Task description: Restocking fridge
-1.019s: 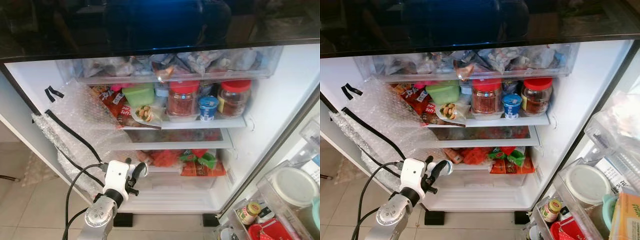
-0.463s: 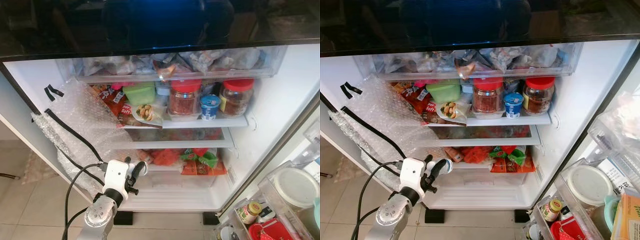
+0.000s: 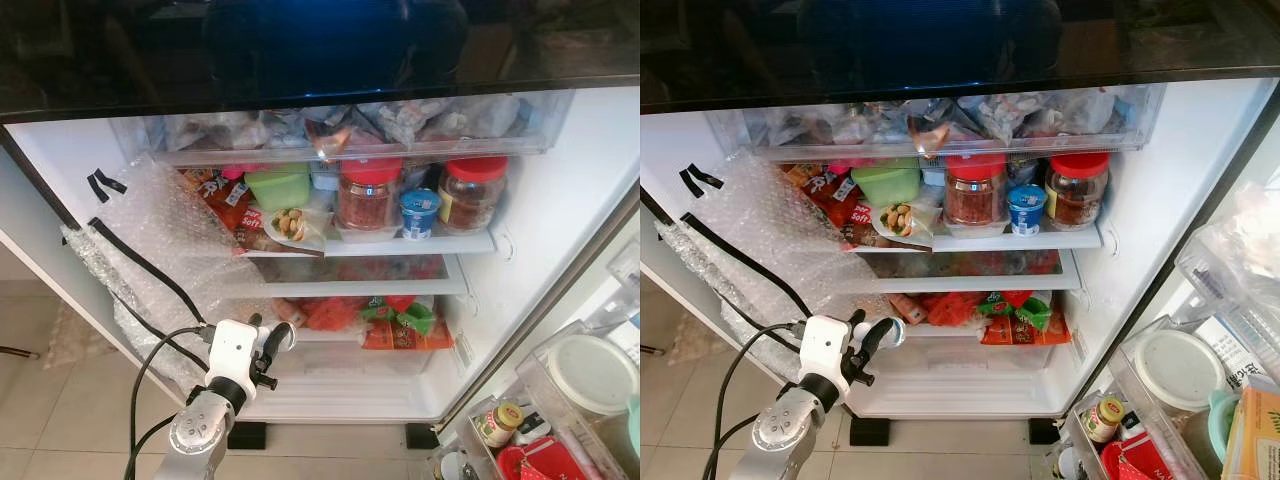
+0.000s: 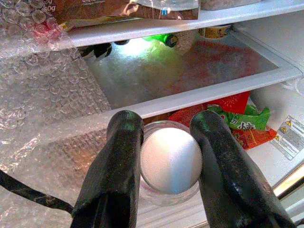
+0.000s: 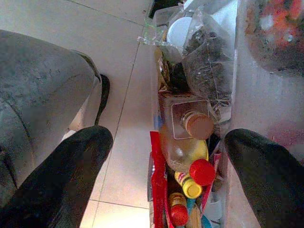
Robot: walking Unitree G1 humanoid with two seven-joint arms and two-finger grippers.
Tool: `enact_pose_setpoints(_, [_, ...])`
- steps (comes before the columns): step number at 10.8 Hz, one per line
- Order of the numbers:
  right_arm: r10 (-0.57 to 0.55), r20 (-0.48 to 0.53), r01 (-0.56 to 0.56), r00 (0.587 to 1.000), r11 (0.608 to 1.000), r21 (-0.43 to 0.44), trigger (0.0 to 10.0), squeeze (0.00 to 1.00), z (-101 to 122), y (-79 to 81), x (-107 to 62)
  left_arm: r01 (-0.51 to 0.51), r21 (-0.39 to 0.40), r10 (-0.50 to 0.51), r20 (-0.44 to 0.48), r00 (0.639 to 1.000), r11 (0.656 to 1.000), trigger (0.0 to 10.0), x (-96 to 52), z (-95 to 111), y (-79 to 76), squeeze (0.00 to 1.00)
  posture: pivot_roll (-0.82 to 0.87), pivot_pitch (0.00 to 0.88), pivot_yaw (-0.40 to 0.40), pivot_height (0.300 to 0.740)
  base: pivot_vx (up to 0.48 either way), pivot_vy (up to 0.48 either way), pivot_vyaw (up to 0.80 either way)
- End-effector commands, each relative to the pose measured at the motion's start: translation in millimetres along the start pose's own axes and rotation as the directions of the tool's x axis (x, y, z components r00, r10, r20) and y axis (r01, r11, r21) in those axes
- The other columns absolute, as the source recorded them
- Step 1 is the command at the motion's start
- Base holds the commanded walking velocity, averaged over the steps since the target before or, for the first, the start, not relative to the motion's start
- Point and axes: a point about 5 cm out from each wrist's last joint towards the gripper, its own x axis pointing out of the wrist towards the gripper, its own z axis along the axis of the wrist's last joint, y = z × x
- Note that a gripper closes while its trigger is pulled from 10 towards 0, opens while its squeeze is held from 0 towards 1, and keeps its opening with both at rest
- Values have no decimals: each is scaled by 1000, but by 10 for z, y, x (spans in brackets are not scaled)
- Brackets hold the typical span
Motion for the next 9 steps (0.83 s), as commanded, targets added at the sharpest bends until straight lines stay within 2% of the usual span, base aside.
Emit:
enact_pose_setpoints(1, [40,56,-42,998,998,37,10000,0,119,109,10,-11,2,11,26,1000,1000,10000,1,39,26,0,-112,56,61,740,0,0,0])
enact_pose_setpoints(9, [39,67,-39,997,999,12,10000,0,166,117,16,-12,-3,12,29,1000,1000,10000,9,48,10,0,-115,56,59,740,0,0,0])
